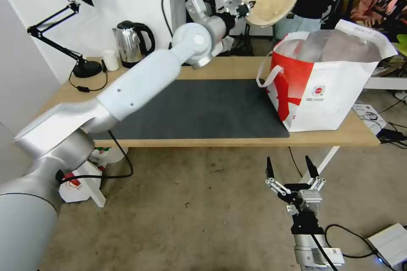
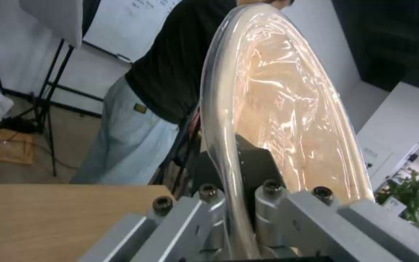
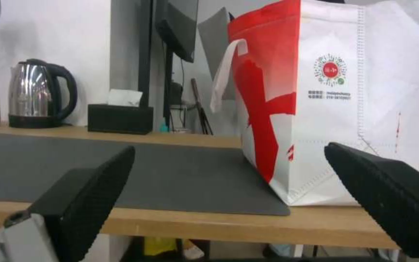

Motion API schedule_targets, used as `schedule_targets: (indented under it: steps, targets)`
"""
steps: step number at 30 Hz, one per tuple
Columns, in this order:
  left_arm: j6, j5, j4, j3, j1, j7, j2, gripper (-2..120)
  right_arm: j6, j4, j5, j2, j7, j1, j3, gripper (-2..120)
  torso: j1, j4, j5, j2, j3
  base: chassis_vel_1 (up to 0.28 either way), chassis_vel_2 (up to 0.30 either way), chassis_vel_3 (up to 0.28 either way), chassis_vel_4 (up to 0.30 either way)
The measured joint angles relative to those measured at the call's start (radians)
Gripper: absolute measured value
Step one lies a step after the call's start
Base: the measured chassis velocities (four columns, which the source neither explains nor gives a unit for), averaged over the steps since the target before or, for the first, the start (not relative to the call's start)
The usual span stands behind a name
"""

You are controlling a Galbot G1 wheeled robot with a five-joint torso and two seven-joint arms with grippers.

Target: Pick up the trash from the table and place it into the takeout bag.

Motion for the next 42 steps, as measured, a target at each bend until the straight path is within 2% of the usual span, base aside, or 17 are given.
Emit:
schedule_targets:
  steps: [1, 5, 21, 28, 36, 42]
  targets:
    - [0.0, 0.0, 0.0, 0.0, 0.0, 0.0, 0.0, 0, 0.0, 0.0, 0.0, 0.0, 0.0, 0.0, 0.0, 100, 0.0, 0.0, 0.0, 0.0, 0.0, 0.0, 0.0, 0.0, 0.0]
    - [0.0, 0.02, 0.099, 0.04, -0.013, 0.029, -0.058, 0, 0.0, 0.0, 0.0, 0.0, 0.0, 0.0, 0.0, 100, 0.0, 0.0002, -0.0001, 0.0, 0.0, 0.0, 0.0, 0.0, 0.0]
    - [0.0, 0.05, 0.195, 0.091, -0.023, 0.091, -0.165, 0, 0.0, 0.0, 0.0, 0.0, 0.0, 0.0, 0.0, 100, 0.0, 0.0, 0.0, 0.0, 0.0, 0.0, 0.0, 0.0, 0.0]
    - [-0.006, 0.051, 0.273, 0.106, -0.052, 0.132, -0.231, 0, 0.0, 0.0, 0.0, 0.0, 0.0, 0.0, 0.0, 100, 0.0, -0.0002, 0.0, 0.0, 0.0, 0.0, 0.0, 0.0, 0.0]
    - [-0.006, 0.058, 0.359, 0.116, -0.067, 0.159, -0.277, 0, 0.0, 0.0, 0.0, 0.0, 0.0, 0.0, 0.0, 100, 0.0, 0.0001, 0.0, 0.0, 0.0, 0.0, 0.0, 0.0, 0.0]
    - [-0.006, 0.063, 0.386, 0.13, -0.073, 0.167, -0.286, 0, 0.0, 0.0, 0.0, 0.0, 0.0, 0.0, 0.0, 100, 0.0, -0.0002, 0.0, 0.0, 0.0, 0.0, 0.0, 0.0, 0.0]
